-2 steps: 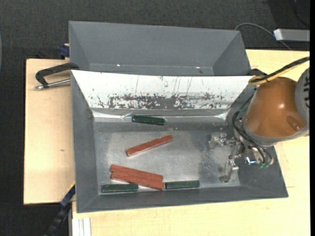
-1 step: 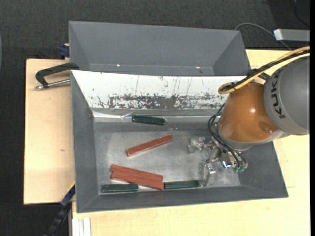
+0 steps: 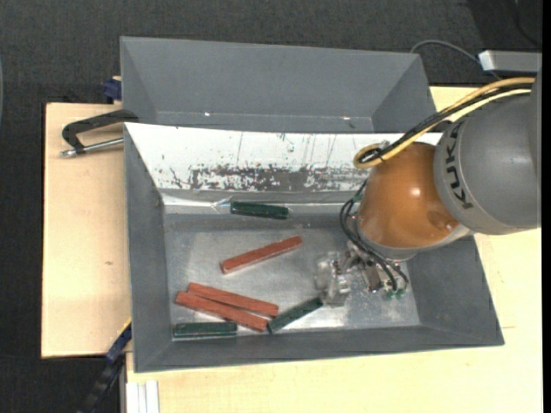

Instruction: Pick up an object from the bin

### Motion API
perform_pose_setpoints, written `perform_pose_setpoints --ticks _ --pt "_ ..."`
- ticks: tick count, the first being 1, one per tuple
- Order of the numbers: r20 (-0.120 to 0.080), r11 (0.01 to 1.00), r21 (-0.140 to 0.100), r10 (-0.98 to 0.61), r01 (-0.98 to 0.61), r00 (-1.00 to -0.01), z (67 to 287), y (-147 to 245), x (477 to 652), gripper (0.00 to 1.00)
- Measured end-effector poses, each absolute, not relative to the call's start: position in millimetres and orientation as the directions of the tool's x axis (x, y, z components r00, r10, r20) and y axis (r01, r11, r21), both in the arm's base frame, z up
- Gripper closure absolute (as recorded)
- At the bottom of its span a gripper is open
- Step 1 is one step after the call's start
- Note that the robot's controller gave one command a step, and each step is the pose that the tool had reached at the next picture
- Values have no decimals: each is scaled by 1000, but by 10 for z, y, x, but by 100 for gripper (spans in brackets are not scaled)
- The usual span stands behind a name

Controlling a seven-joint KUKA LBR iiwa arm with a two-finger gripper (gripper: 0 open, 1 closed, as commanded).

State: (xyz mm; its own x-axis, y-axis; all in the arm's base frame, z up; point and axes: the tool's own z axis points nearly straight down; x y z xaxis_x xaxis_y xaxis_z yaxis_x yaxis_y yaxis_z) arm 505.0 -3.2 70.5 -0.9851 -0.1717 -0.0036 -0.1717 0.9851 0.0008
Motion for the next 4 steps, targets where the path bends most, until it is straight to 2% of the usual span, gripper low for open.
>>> perform_pose_setpoints --ticks 1,2,3,4 --pt "-4 985 1 -172 -172 -985 705 -33 5050 0" --pt "-4 985 1 -172 -172 -985 705 -32 5050 0" --pt "-2 973 0 -232 -232 -973 1089 523 4957 0" --pt "-6 972 3 -237 -237 -972 1199 790 4954 0"
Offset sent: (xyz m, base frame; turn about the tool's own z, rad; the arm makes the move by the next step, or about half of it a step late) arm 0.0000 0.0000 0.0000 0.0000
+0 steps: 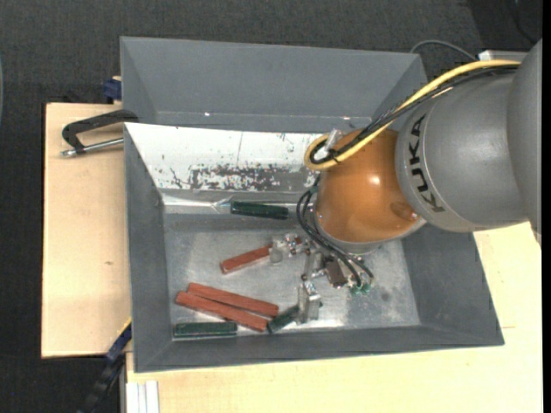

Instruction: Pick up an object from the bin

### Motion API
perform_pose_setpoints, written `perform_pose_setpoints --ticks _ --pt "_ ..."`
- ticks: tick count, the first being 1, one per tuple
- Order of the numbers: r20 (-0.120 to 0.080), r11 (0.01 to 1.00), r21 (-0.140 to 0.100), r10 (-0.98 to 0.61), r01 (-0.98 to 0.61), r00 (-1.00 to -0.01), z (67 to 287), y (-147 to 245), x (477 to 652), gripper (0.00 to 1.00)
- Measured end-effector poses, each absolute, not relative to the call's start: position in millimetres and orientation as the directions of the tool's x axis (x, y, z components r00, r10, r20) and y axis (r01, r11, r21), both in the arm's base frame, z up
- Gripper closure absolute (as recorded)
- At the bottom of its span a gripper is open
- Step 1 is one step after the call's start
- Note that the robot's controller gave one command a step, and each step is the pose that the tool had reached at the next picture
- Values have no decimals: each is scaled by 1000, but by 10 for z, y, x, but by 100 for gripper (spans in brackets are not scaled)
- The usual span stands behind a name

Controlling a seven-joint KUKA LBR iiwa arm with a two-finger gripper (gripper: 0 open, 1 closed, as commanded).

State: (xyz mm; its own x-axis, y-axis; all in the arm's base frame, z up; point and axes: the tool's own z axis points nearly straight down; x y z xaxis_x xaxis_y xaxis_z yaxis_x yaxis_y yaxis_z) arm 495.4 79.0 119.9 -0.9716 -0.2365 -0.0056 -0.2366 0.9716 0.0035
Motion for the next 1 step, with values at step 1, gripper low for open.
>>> perform_pose_setpoints --ticks 1 --pt "-4 966 0 -258 -258 -966 813 402 4976 0"
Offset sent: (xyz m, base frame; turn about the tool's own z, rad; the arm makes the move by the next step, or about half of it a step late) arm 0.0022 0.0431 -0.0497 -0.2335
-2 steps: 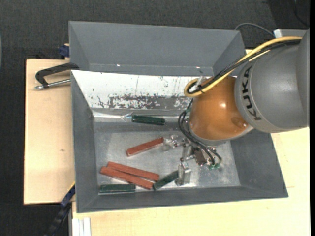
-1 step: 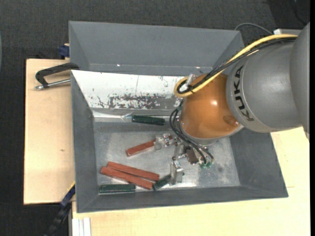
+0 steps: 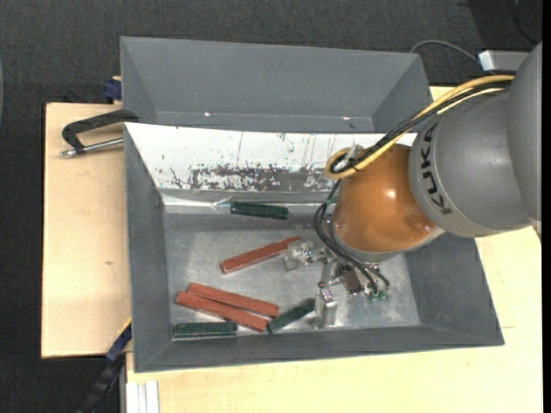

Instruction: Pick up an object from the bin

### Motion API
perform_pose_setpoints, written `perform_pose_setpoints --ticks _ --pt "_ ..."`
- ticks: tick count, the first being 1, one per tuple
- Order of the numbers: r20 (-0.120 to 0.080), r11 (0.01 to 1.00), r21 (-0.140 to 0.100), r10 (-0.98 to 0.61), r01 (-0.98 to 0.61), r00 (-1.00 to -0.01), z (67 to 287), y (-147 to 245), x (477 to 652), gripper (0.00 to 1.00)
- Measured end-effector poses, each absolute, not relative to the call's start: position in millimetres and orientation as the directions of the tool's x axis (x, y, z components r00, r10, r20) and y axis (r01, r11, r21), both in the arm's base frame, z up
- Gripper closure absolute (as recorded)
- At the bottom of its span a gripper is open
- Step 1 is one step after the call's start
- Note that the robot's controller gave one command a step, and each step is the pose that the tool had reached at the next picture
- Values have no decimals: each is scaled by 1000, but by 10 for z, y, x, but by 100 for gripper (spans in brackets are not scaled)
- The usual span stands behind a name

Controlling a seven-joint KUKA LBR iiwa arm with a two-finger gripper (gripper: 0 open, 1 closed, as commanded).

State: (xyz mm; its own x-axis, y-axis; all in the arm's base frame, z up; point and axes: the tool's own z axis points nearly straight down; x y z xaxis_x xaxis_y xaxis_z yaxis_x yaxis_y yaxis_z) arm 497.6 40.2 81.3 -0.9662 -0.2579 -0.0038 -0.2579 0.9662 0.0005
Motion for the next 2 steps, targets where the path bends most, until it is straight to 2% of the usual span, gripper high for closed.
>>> perform_pose_setpoints --ticks 1,2 --pt "-2 890 1 -456 -456 -890 707 1235 4982 100" --pt "-3 890 1 -456 -456 -890 707 1235 4982 100"
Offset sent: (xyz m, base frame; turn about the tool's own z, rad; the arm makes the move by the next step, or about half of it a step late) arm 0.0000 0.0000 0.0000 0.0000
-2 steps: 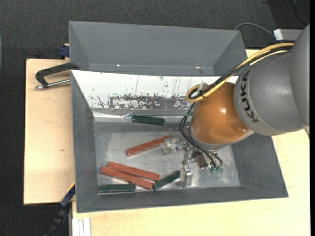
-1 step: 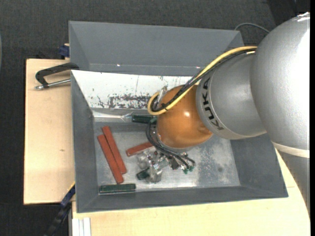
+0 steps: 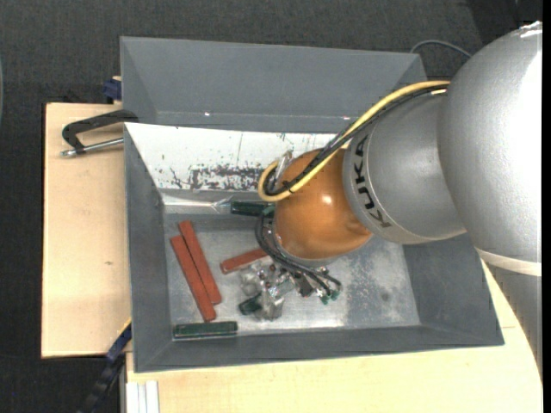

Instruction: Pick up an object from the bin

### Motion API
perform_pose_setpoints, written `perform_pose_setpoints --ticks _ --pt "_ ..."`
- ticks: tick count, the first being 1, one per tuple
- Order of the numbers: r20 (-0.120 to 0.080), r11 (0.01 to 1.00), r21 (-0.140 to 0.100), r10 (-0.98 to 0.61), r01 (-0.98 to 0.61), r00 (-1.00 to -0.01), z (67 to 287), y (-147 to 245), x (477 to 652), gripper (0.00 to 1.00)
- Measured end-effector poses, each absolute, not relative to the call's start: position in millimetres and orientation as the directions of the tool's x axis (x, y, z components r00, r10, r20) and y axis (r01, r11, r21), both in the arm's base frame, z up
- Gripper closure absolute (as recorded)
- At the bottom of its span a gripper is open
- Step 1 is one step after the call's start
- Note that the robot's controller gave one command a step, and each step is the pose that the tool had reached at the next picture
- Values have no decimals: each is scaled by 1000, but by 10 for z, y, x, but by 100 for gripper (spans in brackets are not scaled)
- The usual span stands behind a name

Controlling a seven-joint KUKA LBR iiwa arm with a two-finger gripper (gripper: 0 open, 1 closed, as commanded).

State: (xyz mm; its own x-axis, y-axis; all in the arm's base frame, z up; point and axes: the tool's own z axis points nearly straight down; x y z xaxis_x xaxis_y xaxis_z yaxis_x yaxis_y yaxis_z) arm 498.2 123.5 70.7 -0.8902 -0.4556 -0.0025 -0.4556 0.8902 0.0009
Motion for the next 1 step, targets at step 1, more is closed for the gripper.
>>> perform_pose_setpoints --ticks 1 --pt "-7 861 0 -509 -509 -861 2249 1798 5147 100"
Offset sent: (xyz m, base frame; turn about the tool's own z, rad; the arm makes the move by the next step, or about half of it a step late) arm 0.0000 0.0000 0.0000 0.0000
